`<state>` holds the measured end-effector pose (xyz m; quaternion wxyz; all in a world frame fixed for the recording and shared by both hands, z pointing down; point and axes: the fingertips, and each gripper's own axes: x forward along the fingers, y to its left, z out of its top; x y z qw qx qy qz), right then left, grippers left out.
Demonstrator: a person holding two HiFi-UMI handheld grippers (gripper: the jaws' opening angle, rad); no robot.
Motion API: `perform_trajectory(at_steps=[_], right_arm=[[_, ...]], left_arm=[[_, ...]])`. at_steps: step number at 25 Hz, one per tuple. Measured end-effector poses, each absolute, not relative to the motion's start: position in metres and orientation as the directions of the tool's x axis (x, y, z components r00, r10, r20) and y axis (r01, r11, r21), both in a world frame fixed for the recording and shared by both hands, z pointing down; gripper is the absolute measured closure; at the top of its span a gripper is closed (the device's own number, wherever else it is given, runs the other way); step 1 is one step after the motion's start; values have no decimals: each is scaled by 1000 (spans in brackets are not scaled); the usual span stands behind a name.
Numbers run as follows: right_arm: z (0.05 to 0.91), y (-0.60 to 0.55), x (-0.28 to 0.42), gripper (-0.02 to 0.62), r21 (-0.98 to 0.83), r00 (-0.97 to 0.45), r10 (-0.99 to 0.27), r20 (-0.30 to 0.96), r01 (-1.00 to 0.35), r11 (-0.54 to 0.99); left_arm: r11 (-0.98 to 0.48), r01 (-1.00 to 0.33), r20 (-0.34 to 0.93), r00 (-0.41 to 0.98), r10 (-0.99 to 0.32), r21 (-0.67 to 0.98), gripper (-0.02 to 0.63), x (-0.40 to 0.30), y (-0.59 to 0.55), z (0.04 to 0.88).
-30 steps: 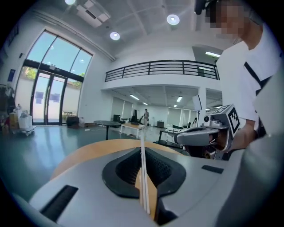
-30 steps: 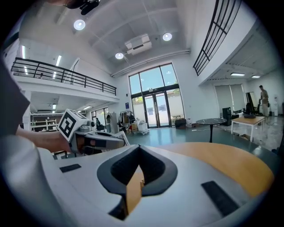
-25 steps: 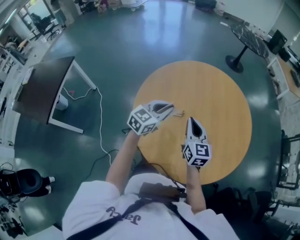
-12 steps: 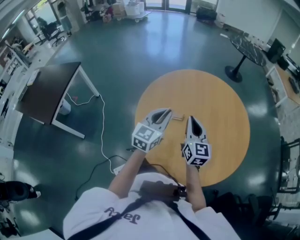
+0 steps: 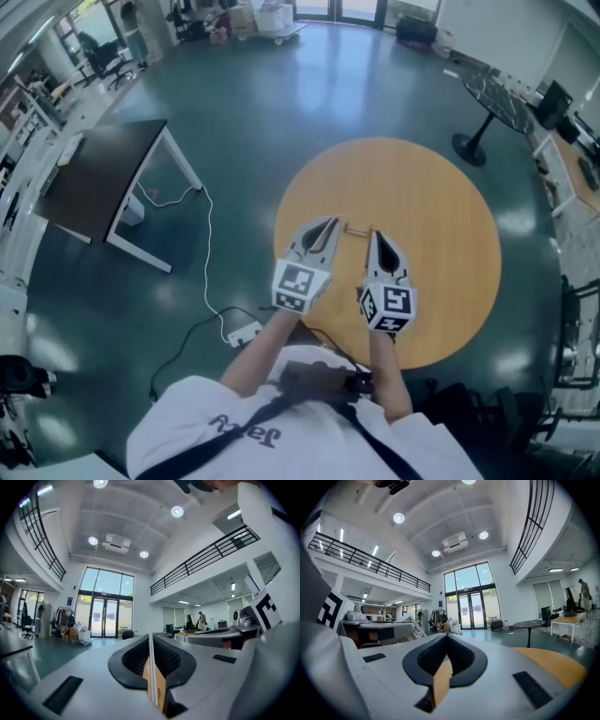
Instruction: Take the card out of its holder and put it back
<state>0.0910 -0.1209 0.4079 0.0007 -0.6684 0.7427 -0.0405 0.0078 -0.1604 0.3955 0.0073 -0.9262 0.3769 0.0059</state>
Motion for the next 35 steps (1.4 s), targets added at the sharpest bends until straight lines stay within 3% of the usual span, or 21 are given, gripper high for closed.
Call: perform_trajectory(at_steps=[13,35], right_arm=[[408,-111,86,577,-74,-115,-992,43,-991,111],[425,-127,123,577,-135,-31,-998,63,-991,22]], left_arm=[[-723,-691,-10,723,-691,-30,581,-4,-146,402],[-767,-641,209,754,-623,26,580,0,-182,485]])
